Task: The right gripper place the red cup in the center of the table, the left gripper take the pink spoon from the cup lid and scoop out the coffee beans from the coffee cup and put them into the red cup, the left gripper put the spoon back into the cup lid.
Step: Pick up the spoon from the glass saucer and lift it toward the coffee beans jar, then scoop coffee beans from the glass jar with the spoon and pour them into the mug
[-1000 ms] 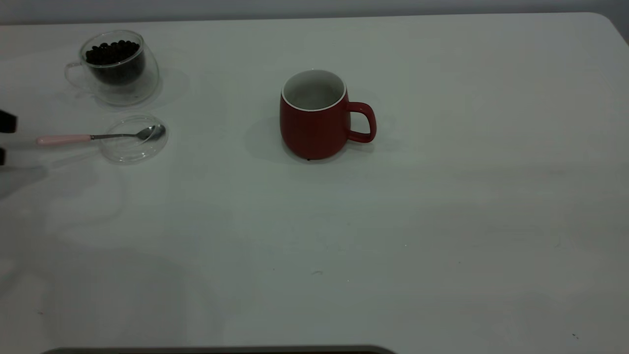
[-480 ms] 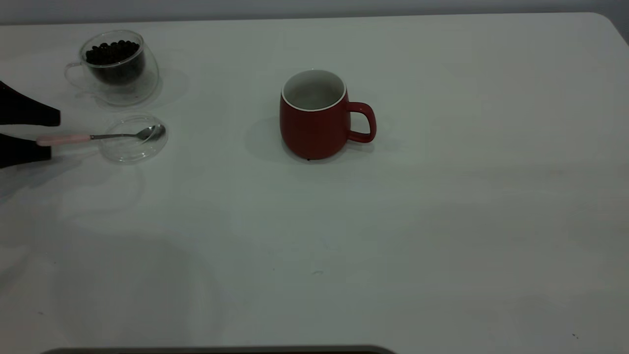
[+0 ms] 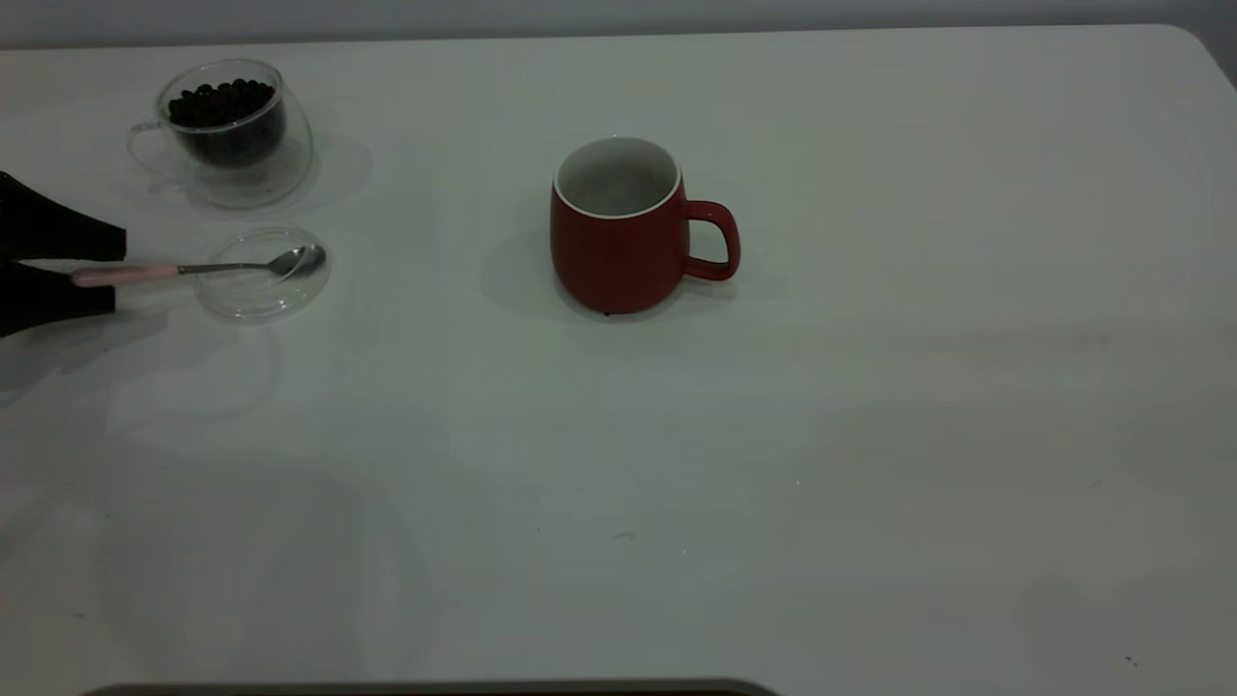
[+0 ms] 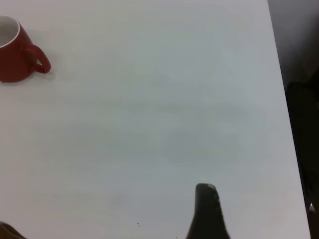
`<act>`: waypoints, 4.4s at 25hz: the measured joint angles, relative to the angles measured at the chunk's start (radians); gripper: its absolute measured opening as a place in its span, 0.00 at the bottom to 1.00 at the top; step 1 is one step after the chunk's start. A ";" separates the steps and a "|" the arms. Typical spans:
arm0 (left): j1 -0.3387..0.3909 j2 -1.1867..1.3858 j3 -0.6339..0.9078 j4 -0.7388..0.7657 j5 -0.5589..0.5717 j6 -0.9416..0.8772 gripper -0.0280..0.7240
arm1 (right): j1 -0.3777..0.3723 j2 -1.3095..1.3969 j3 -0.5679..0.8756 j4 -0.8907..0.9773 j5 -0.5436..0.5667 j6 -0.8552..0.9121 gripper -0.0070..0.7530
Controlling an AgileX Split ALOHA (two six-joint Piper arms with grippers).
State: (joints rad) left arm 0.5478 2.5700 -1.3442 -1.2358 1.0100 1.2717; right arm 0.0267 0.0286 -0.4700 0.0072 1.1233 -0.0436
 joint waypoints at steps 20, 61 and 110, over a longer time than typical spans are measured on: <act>0.067 -0.008 0.000 0.058 0.049 -0.034 0.21 | 0.000 0.000 0.000 0.000 0.000 0.001 0.79; -0.016 -0.040 -0.329 0.041 0.021 -0.043 0.21 | 0.000 0.000 0.000 0.000 0.001 0.001 0.79; 0.044 0.044 -0.335 -0.073 0.139 -0.229 0.21 | 0.000 -0.001 0.000 0.000 0.001 0.001 0.79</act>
State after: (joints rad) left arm 0.5919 2.6143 -1.6796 -1.3087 1.1487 1.0430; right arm 0.0267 0.0278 -0.4700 0.0072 1.1241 -0.0427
